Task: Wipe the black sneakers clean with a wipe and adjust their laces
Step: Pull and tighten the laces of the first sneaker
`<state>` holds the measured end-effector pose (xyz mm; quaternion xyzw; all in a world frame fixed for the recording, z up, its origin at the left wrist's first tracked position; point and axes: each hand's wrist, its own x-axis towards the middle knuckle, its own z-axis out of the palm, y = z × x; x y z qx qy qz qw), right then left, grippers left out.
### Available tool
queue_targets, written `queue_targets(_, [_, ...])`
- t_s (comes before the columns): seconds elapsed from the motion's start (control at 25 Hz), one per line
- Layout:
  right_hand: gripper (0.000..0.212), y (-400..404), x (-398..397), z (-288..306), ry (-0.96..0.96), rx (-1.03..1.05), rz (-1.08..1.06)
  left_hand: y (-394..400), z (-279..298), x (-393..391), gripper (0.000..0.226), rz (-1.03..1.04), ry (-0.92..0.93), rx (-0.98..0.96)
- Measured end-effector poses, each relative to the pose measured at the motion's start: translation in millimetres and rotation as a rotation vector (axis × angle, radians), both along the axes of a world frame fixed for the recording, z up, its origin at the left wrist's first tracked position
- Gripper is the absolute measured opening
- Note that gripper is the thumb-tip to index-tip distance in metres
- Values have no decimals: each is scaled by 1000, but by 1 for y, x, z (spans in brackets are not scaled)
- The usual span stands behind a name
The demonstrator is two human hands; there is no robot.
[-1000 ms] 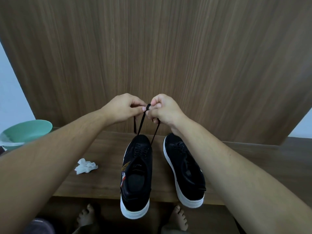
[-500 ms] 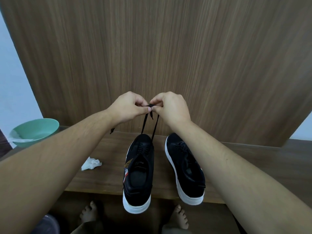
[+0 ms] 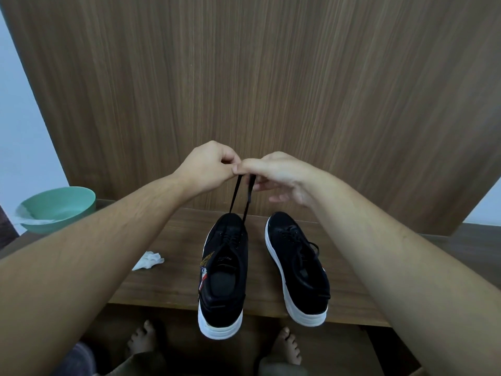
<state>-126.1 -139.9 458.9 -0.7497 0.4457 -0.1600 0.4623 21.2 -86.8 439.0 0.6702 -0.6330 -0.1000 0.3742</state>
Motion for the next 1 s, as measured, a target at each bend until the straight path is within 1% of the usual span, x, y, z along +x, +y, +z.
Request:
queue_targets(0.12, [35, -1, -3, 2, 37, -148, 66, 2, -1, -2, 24, -45, 70, 24])
queue_targets(0.16, [34, -1, -4, 2, 85, -262, 94, 2, -2, -2, 26, -57, 90, 28])
queue_targets(0.2, [31, -1, -4, 1, 177, -428, 108, 3, -2, -2, 26, -63, 102, 32])
queue_targets(0.24, [25, -2, -4, 0, 270, -613, 115, 4, -3, -2, 26, -59, 107, 29])
queue_targets(0.28, [18, -2, -5, 1, 327, -753, 121, 5, -4, -3, 25, -44, 109, 25])
queue_targets(0.32, [16, -2, -6, 2, 347, -809, 129, 6, -5, -4, 24, -27, 115, 19])
queue_targets(0.36, [18, -1, -8, 5, 347, -811, 140, 7, -5, -5, 23, -18, 135, 11])
queue_targets(0.44, [24, -3, -9, 6, 318, -769, 149, 9, -5, -4, 20, -16, 182, -10])
queue_targets(0.48, [27, -4, -9, 6, 273, -727, 141, 9, -6, -3, 18, -8, 203, -23])
queue_targets(0.56, [29, -5, -11, 2, 97, -555, 78, 8, -8, -1, 14, 45, 225, -42])
queue_targets(0.64, [29, -5, -14, -6, -82, -340, -38, 8, -15, 5, 12, 146, 222, -47])
queue_targets(0.72, [28, -5, -19, -17, -164, -176, -157, 10, -25, 14, 12, 263, 247, -38])
queue_targets(0.8, [27, -8, -25, -30, -211, -47, -260, 13, -41, 25, 13, 368, 319, -18])
queue_targets(0.84, [28, -10, -29, -38, -235, 13, -314, 15, -50, 31, 12, 423, 391, 1])
queue_targets(0.88, [28, -12, -32, -46, -261, 72, -371, 17, -60, 36, 12, 472, 499, 18])
queue_targets(0.96, [29, -15, -41, -63, -314, 185, -483, 23, -79, 43, 17, 561, 820, 32])
queue_targets(1.0, [29, -16, -46, -71, -339, 242, -537, 27, -85, 44, 20, 585, 1032, 21])
